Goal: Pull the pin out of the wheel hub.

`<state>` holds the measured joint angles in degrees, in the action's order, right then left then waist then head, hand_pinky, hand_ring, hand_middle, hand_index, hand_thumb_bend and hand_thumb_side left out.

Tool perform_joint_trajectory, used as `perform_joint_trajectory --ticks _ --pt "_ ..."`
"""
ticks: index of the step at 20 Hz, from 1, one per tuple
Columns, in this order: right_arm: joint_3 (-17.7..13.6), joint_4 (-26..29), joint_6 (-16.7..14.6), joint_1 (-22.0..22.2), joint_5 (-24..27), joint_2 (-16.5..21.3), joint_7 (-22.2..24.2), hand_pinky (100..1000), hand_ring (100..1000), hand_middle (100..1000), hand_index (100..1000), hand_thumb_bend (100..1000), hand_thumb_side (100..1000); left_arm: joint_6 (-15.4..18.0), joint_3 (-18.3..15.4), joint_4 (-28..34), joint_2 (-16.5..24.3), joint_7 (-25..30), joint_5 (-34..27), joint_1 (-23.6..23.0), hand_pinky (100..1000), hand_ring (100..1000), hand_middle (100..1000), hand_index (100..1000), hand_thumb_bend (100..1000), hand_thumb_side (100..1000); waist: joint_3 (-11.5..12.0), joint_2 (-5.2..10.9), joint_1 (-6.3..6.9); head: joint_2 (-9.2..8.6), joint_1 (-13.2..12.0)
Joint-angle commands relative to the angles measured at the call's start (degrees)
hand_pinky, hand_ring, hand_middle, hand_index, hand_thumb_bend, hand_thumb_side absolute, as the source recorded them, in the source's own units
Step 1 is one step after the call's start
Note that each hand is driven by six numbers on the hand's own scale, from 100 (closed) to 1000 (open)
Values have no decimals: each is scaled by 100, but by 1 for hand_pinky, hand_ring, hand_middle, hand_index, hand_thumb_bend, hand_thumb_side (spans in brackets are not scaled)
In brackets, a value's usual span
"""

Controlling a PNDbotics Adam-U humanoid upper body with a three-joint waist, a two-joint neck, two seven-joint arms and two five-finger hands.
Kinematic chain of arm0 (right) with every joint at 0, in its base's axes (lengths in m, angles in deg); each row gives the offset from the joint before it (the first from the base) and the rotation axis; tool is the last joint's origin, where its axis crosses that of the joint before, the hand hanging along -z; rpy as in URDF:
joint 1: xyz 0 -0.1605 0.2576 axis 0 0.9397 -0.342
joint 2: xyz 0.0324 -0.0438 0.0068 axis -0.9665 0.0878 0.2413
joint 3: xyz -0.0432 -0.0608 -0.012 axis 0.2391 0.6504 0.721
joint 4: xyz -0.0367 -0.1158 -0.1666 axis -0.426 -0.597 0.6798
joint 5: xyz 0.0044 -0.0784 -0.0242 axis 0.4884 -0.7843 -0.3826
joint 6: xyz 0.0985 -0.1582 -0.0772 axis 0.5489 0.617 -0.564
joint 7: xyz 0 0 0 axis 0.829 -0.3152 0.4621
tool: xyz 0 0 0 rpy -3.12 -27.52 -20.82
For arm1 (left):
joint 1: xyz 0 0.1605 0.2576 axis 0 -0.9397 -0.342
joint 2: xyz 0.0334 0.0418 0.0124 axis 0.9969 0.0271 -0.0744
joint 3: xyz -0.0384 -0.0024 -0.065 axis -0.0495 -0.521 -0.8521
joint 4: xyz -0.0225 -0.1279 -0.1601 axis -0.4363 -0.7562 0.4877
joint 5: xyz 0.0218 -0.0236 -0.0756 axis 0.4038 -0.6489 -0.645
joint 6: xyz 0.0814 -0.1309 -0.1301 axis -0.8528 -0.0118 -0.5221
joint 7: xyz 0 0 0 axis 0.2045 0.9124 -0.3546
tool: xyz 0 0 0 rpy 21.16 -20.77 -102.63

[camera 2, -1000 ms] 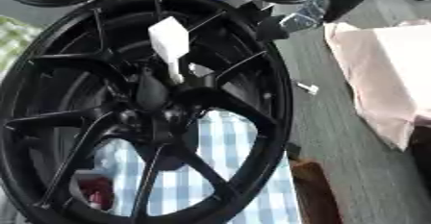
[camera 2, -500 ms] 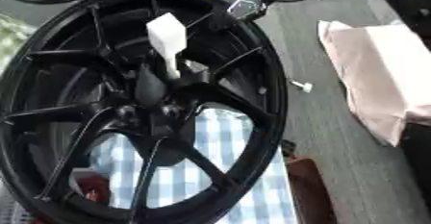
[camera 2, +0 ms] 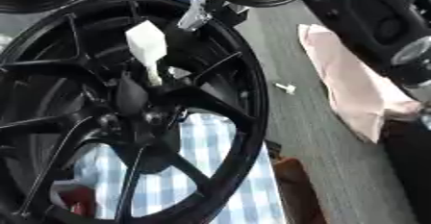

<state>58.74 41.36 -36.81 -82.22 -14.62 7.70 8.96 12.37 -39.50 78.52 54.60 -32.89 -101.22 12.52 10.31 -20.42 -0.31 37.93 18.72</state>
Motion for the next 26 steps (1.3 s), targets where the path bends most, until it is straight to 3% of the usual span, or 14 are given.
perform_joint_trajectory --ticks 1,10,26 --pt "-31 -79 -83 -152 64 9 170 884 777 728 789 596 366 4 -20 66 187 13 -22 41 672 632 648 712 542 648 30 173 -46 -68 1" --pt "-14 -183 -165 -219 287 -124 493 883 776 729 790 599 366 -3 -10 63 184 24 -42 80 673 632 648 712 544 648 110 107 -71 -82 -44" --pt "46 -448 -219 -11 88 -215 421 879 768 719 784 601 365 -10 -24 81 144 1 -70 130 673 624 643 708 547 646 285 -6 -162 86 -96"
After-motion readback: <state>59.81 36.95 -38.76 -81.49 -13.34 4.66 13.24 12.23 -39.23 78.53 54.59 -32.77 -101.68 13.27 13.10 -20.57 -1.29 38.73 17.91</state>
